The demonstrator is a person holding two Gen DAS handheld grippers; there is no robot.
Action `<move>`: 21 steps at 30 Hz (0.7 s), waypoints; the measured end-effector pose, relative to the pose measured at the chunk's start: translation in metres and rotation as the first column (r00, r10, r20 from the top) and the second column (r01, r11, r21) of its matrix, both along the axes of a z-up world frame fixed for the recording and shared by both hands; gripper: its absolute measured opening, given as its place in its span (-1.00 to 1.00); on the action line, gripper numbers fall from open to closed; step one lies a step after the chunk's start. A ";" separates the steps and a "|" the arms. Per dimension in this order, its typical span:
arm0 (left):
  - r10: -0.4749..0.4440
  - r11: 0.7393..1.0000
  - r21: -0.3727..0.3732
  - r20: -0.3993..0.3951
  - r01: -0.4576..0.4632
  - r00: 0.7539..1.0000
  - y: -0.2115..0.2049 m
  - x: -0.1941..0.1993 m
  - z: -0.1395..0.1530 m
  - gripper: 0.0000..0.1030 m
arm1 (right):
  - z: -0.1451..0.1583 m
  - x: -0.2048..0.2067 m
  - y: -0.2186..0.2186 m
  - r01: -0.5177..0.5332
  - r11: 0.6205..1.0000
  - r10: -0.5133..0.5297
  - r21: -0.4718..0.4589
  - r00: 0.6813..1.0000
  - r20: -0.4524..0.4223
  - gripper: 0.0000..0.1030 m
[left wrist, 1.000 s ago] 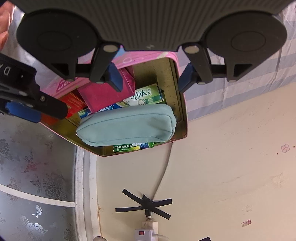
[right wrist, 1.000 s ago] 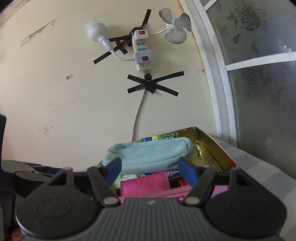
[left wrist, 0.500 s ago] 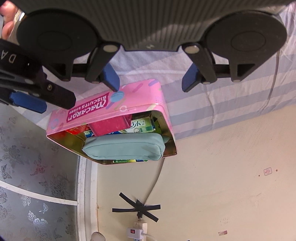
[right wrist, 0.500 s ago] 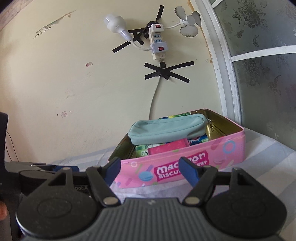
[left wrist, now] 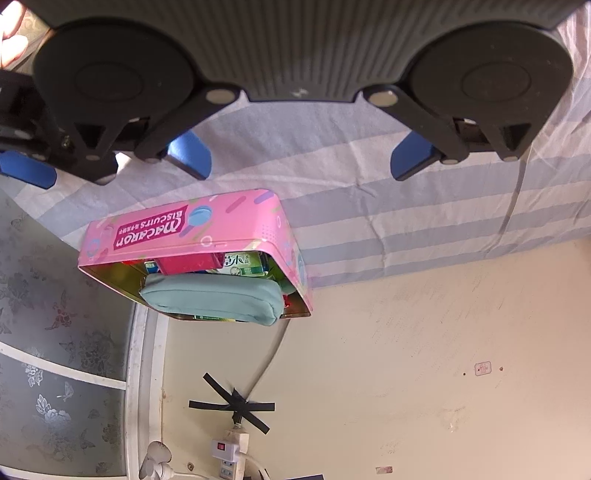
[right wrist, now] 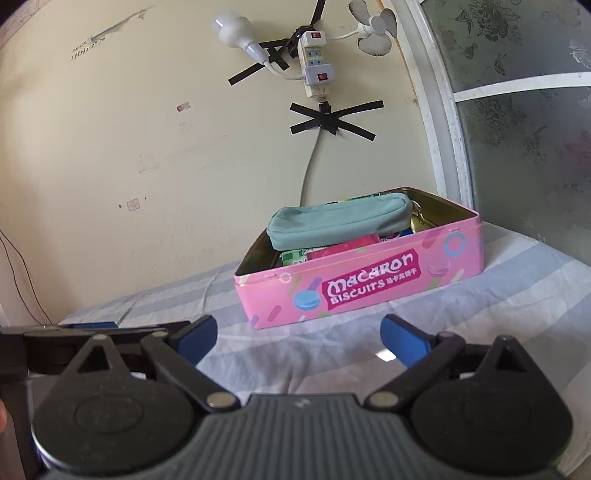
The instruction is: Organize objects
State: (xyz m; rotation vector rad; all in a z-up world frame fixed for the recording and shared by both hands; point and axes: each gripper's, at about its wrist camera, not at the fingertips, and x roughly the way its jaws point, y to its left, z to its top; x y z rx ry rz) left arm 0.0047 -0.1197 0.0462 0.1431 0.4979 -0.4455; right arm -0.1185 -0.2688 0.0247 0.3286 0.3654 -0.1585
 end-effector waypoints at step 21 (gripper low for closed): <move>0.033 0.998 0.057 -0.029 -0.031 0.999 0.004 -0.002 -0.015 1.00 | -0.006 0.000 0.007 0.018 1.000 -0.018 0.010 0.999 -0.027 1.00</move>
